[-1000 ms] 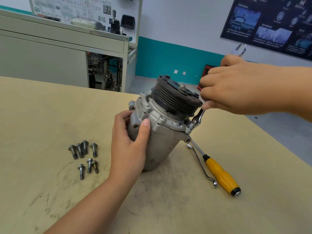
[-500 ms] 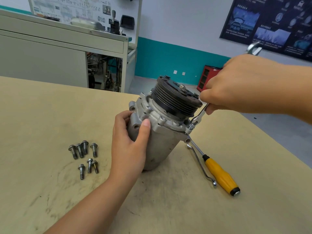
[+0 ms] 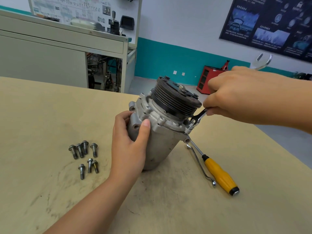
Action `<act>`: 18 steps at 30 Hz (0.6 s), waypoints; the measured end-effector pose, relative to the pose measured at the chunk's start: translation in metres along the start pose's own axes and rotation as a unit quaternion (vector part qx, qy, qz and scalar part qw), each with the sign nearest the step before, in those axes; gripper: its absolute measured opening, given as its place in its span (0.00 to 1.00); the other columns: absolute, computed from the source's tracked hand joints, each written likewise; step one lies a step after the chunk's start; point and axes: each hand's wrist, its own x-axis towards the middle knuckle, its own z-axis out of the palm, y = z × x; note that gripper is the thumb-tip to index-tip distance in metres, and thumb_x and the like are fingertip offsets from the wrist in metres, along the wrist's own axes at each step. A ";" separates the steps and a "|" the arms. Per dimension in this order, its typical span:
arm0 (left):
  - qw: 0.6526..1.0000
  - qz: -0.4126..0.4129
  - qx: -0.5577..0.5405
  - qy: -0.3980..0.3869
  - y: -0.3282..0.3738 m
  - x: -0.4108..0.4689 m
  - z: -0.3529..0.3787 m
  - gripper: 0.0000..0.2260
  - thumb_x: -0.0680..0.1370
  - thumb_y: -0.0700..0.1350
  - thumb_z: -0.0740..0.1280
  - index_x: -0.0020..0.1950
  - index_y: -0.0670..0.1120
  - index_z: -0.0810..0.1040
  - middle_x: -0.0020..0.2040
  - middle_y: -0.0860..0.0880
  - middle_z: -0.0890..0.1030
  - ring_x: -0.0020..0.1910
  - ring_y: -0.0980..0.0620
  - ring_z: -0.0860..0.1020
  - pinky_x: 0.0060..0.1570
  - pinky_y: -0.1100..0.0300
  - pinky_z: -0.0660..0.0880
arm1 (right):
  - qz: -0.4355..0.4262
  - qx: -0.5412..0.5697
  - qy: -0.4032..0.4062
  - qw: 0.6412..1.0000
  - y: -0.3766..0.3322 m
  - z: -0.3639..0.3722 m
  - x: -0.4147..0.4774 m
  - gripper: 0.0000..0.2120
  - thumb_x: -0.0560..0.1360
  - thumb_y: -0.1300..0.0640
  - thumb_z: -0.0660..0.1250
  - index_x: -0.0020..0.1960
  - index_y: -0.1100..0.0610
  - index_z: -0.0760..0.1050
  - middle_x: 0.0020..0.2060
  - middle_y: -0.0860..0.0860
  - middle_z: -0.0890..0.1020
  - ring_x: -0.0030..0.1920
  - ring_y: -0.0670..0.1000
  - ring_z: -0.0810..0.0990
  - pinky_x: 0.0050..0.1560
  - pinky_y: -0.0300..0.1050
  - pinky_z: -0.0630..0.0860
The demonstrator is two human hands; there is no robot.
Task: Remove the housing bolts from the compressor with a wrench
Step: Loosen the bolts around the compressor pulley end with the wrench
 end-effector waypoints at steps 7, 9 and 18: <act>1.000 -0.007 -0.001 0.001 0.000 0.000 0.000 0.06 0.74 0.57 0.64 0.50 0.64 0.68 0.51 0.63 0.76 0.51 0.67 0.74 0.45 0.72 0.69 | 0.030 0.061 -0.013 0.998 -0.002 0.003 0.001 0.16 0.79 0.43 0.53 0.59 0.49 0.71 0.37 0.44 0.63 0.45 0.48 0.66 0.47 0.42 0.67; 1.000 -0.007 -0.003 0.003 0.000 0.000 0.000 0.06 0.75 0.56 0.64 0.49 0.64 0.68 0.51 0.63 0.76 0.51 0.66 0.75 0.46 0.70 0.70 | 0.041 0.093 -0.017 0.995 -0.001 0.004 0.002 0.14 0.79 0.43 0.55 0.58 0.50 0.72 0.43 0.45 0.69 0.46 0.48 0.67 0.48 0.43 0.70; 1.000 0.001 -0.003 0.005 0.000 0.000 0.001 0.06 0.76 0.54 0.65 0.49 0.64 0.68 0.52 0.62 0.76 0.54 0.61 0.75 0.49 0.63 0.70 | 0.025 0.153 -0.006 0.988 -0.002 0.011 0.009 0.09 0.78 0.43 0.59 0.52 0.46 0.71 0.42 0.44 0.73 0.49 0.49 0.75 0.40 0.43 0.74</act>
